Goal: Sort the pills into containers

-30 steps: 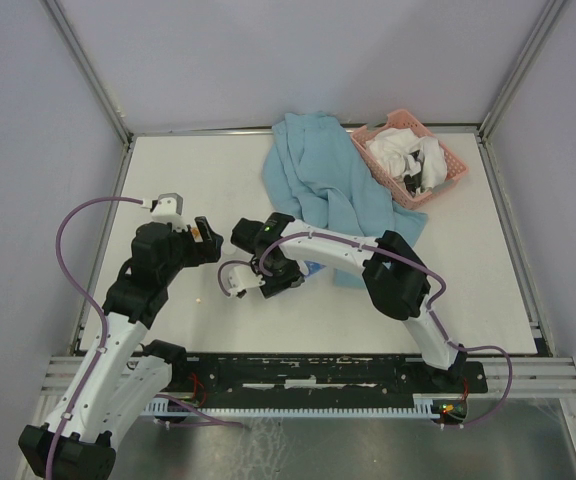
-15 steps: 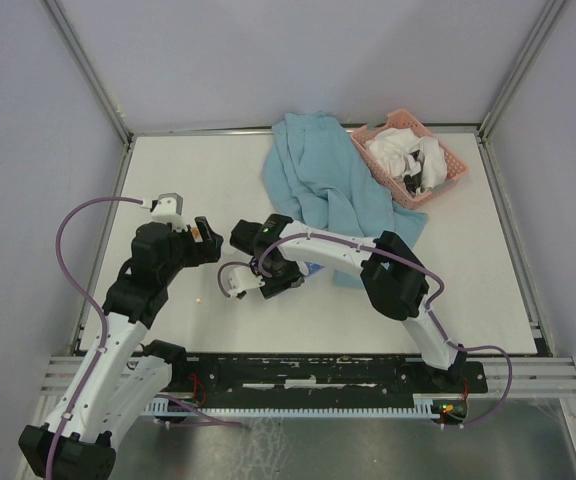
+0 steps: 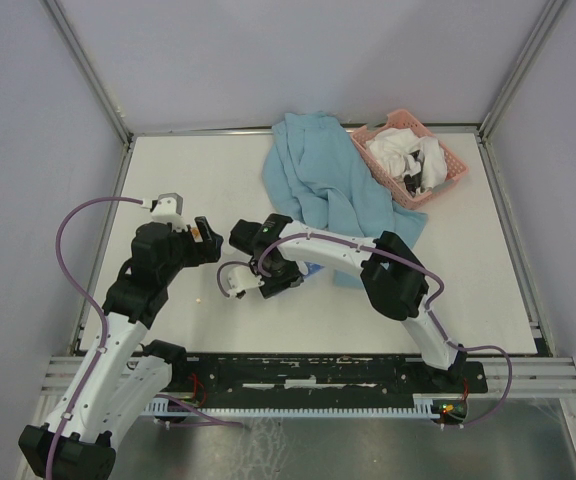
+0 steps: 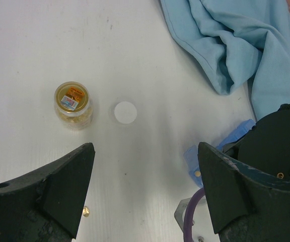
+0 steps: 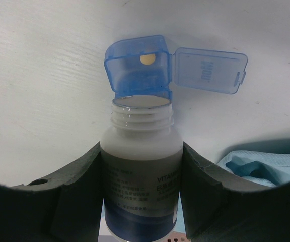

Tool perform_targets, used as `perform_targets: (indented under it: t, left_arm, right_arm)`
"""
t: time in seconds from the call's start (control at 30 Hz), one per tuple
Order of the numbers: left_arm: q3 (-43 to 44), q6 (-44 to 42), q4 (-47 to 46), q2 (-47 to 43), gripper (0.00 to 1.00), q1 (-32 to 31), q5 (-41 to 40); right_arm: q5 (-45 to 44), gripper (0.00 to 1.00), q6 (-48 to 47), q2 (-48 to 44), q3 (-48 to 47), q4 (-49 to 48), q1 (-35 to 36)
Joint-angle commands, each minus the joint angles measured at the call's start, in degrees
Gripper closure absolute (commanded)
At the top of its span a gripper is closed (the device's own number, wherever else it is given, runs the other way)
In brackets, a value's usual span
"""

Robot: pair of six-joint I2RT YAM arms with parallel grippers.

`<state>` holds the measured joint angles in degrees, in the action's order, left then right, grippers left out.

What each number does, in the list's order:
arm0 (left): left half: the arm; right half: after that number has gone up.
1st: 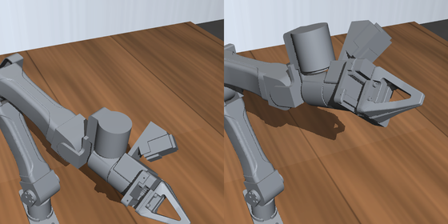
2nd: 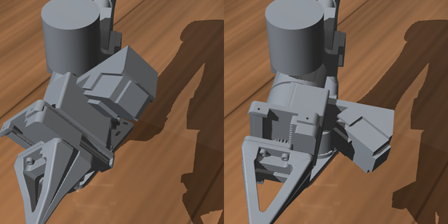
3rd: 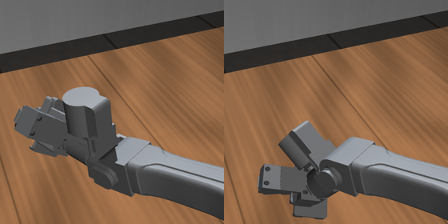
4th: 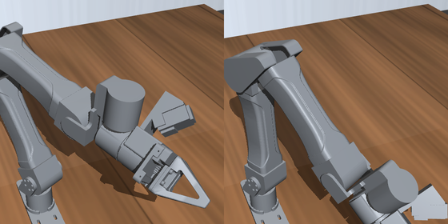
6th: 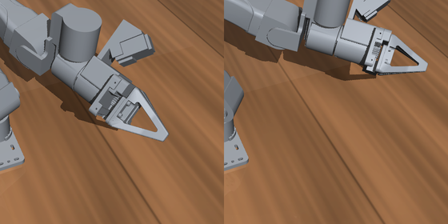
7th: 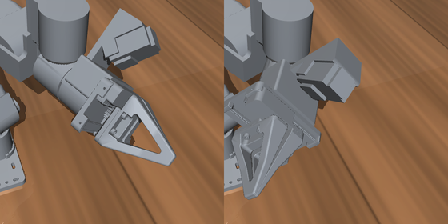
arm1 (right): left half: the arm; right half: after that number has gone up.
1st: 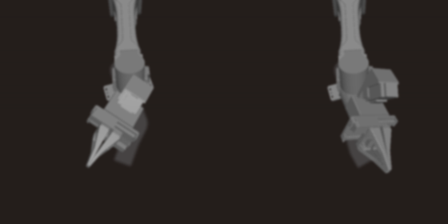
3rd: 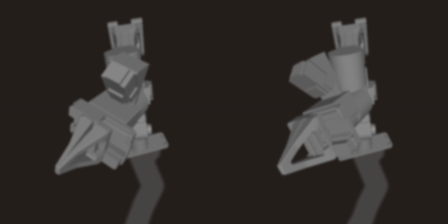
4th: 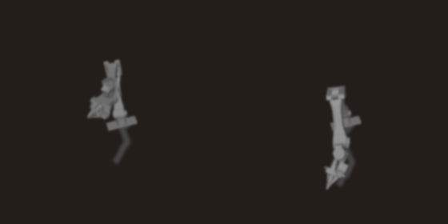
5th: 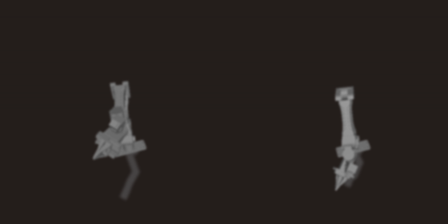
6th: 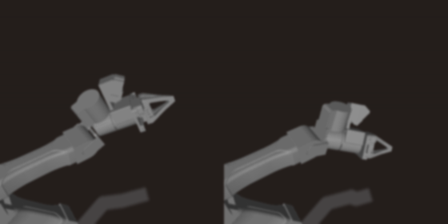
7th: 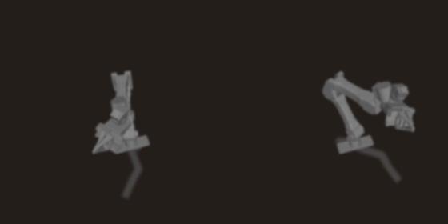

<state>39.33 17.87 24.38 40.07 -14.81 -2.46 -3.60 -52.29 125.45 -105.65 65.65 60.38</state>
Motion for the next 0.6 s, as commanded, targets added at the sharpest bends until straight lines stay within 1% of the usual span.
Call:
perform_targets:
  t: [0.0, 0.27, 0.57]
  left_arm:
    - [0.4, -2.5, -1.2, -0.4, 0.10, 0.4, 0.8]
    - [0.4, -2.5, -1.2, -0.5, 0.10, 0.5, 0.9]
    - [0.4, -2.5, -1.2, -0.5, 0.10, 0.6, 1.0]
  right_arm:
    - [-1.7, 0.89, 0.5, -0.5, -2.1, 0.8, 0.6]
    - [-3.2, 0.89, 0.4, -0.4, -2.3, 0.9, 1.3]
    - [-2.9, 0.89, 0.5, -0.3, -2.3, 0.8, 1.2]
